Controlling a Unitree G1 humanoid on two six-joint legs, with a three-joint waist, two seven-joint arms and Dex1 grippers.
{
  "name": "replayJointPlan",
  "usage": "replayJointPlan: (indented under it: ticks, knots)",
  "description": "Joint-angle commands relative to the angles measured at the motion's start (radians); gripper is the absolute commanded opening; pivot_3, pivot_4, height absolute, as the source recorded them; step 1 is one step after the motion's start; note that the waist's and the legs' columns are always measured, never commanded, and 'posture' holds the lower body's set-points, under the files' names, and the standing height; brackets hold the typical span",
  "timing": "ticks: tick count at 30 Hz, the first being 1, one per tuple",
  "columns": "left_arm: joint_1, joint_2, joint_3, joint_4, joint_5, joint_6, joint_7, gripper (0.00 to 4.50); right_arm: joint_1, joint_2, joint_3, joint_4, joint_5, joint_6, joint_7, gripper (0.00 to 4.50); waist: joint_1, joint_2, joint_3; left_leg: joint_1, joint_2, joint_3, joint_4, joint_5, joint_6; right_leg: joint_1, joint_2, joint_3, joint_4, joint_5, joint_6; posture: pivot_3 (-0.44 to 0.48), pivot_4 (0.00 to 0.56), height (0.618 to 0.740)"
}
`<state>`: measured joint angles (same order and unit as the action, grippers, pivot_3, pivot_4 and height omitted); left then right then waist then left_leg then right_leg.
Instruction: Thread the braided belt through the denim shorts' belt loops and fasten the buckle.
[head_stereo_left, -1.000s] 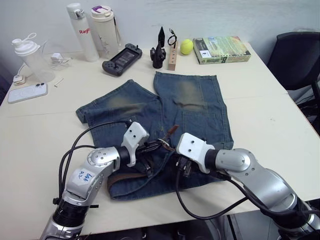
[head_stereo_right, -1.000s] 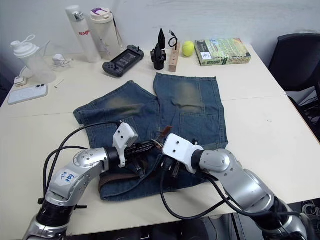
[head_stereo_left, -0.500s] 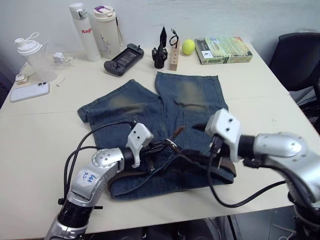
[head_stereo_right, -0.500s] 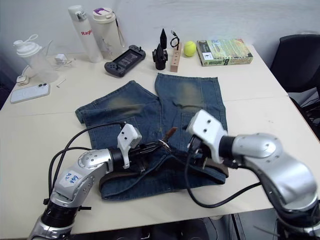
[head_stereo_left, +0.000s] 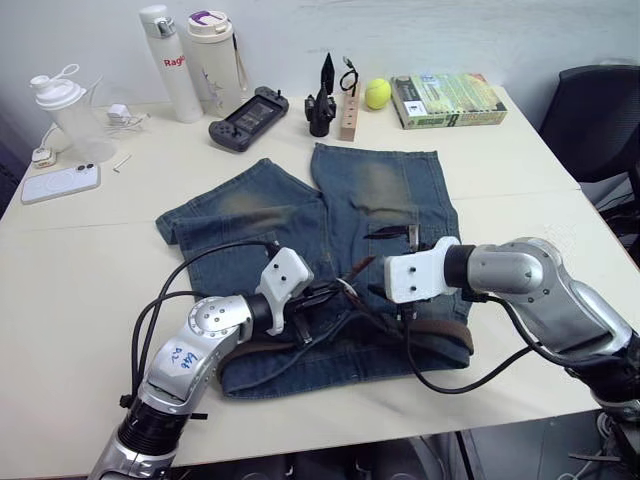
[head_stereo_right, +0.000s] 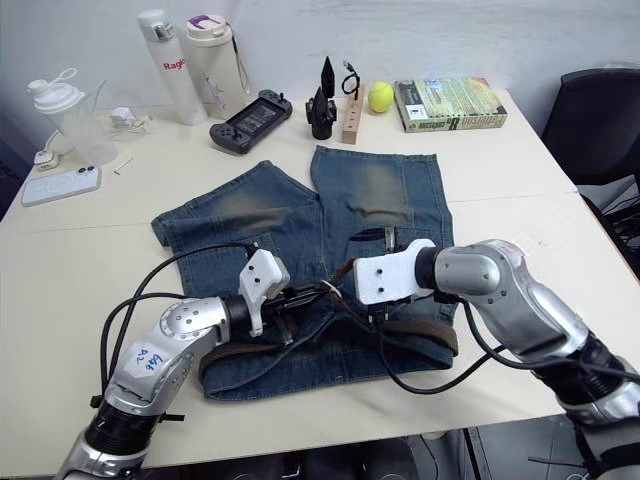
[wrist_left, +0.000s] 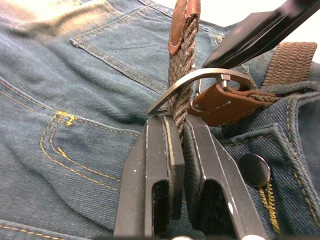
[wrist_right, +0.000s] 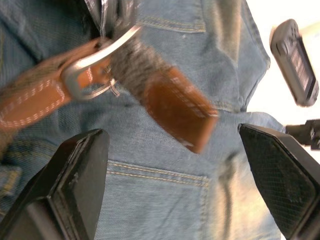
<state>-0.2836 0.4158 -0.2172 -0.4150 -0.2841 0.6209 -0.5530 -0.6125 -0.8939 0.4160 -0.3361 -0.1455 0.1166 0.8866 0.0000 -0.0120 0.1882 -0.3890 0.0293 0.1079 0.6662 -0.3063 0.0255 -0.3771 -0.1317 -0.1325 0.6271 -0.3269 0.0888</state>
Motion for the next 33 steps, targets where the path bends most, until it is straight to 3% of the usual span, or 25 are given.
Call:
replayJointPlan:
  ticks: [1,5,8,16,23,24,25,27,29,33]
  knots:
    - [-0.007,0.002,-0.009,-0.026,0.013,-0.028,-0.011,0.0,-0.017,0.027,-0.016,0.025,-0.048,-0.078,0.005,4.38,0.0,0.0,0.0,0.0,0.0,0.0,0.0,0.0,0.0,0.0,0.0,0.0,0.0,0.0,0.0,0.0,0.15,0.724]
    - [-0.006,-0.001,-0.007,-0.028,0.024,-0.025,-0.013,0.0,-0.008,0.052,-0.031,0.04,-0.065,-0.097,0.019,4.38,0.001,0.0,0.0,0.0,0.0,0.0,0.0,0.0,0.0,0.0,0.0,0.0,0.001,0.0,0.0,0.0,0.15,0.724]
    - [-0.007,0.001,-0.008,-0.028,0.032,-0.024,-0.011,0.0,0.006,0.064,-0.037,0.024,-0.063,-0.082,0.033,3.67,0.001,0.0,0.0,0.0,0.0,-0.001,0.0,0.0,0.0,0.0,0.0,0.0,0.001,0.0,0.0,0.0,0.15,0.724]
    - [-0.007,-0.003,-0.005,-0.025,0.045,-0.029,-0.014,0.0,0.029,0.088,-0.047,0.002,-0.073,-0.041,0.052,0.05,0.001,0.0,0.0,0.0,0.0,-0.001,0.0,0.0,0.0,0.001,0.0,0.0,0.001,0.0,0.0,0.0,0.15,0.724]
    - [-0.004,-0.003,0.004,-0.027,0.049,-0.043,-0.021,0.0,0.041,0.124,-0.069,-0.029,-0.069,0.018,0.042,0.02,0.0,0.0,0.0,0.0,0.0,-0.001,0.0,0.0,0.0,0.001,0.0,0.0,0.001,0.0,0.0,0.0,0.15,0.724]
    - [-0.001,0.0,0.008,-0.028,0.042,-0.053,-0.033,0.84,0.043,0.131,-0.077,-0.035,-0.067,0.03,0.037,0.0,0.0,0.0,0.0,0.0,0.0,-0.001,0.0,0.0,0.0,0.001,0.0,-0.001,0.001,0.0,0.0,0.0,0.15,0.724]
    - [0.0,0.005,0.012,-0.029,0.039,-0.057,-0.04,1.1,0.046,0.137,-0.086,-0.04,-0.067,0.041,0.032,0.0,0.0,0.0,0.0,0.0,0.0,-0.001,0.0,0.0,0.0,0.001,0.0,-0.001,0.001,0.0,0.0,0.0,0.15,0.724]
    - [0.0,0.012,0.036,-0.043,0.018,-0.049,-0.051,2.07,0.056,0.147,-0.106,-0.053,-0.059,0.062,0.017,0.0,0.0,0.0,0.0,0.0,0.0,-0.001,0.0,0.0,0.0,0.001,0.0,-0.001,0.001,0.0,0.0,0.0,0.15,0.724]
    - [0.007,0.021,0.08,-0.07,-0.041,-0.019,-0.08,2.61,0.066,0.154,-0.126,-0.066,-0.053,0.072,0.006,0.0,0.0,0.0,0.0,0.0,0.0,-0.001,0.0,0.0,0.0,0.001,0.0,-0.001,0.001,0.0,0.0,0.0,0.15,0.724]
    - [0.047,0.076,0.236,-0.116,-0.236,0.05,-0.179,2.61,0.084,0.151,-0.192,-0.089,-0.014,0.041,-0.001,0.0,-0.002,0.0,0.0,0.0,0.0,-0.001,0.0,0.0,0.0,0.001,0.0,-0.001,0.002,0.0,0.0,0.0,0.15,0.724]
